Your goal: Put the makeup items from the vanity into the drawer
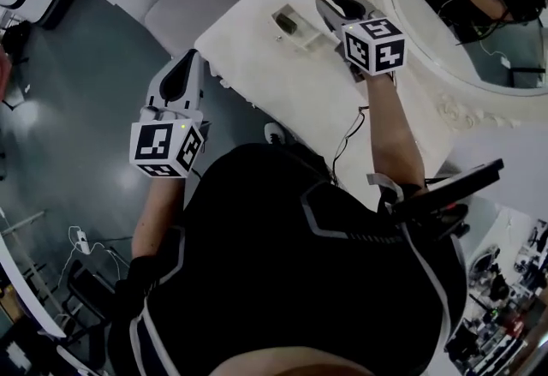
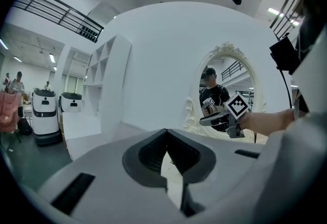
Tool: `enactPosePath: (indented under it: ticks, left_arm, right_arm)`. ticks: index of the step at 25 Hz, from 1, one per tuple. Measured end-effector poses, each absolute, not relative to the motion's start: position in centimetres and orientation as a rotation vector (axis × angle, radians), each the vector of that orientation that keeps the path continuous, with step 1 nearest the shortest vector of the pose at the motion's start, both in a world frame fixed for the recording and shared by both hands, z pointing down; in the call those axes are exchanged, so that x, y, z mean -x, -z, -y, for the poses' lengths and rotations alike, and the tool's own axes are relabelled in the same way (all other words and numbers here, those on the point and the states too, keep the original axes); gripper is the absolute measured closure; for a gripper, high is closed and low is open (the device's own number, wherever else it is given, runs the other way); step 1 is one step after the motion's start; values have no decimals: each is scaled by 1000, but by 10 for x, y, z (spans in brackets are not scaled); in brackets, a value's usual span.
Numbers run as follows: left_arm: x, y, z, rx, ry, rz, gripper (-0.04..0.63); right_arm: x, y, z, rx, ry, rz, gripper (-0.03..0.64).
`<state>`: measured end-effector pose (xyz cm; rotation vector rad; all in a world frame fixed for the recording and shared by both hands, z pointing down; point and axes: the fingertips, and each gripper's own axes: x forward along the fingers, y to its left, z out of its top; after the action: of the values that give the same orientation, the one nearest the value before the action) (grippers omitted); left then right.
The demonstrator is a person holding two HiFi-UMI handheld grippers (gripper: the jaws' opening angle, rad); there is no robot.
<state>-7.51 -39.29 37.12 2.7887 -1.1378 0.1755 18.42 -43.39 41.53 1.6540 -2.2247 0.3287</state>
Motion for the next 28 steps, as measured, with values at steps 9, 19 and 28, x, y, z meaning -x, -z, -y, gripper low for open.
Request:
enactPosePath:
  ticks: [9,19,28]
  left_arm:
    - [64,-345,388,-2880,-111,1004,592]
    - [56,-325,388,-2919,-61,975,592]
    - [55,-311,388,-2918,-29,980,592]
  right_arm:
    - [-179,-340,380,-1876,-177,2267,531]
    - [-181,-290,342,-2047,-86,2292,611]
    - [-180,-274,334,-2062,-5,2274,612]
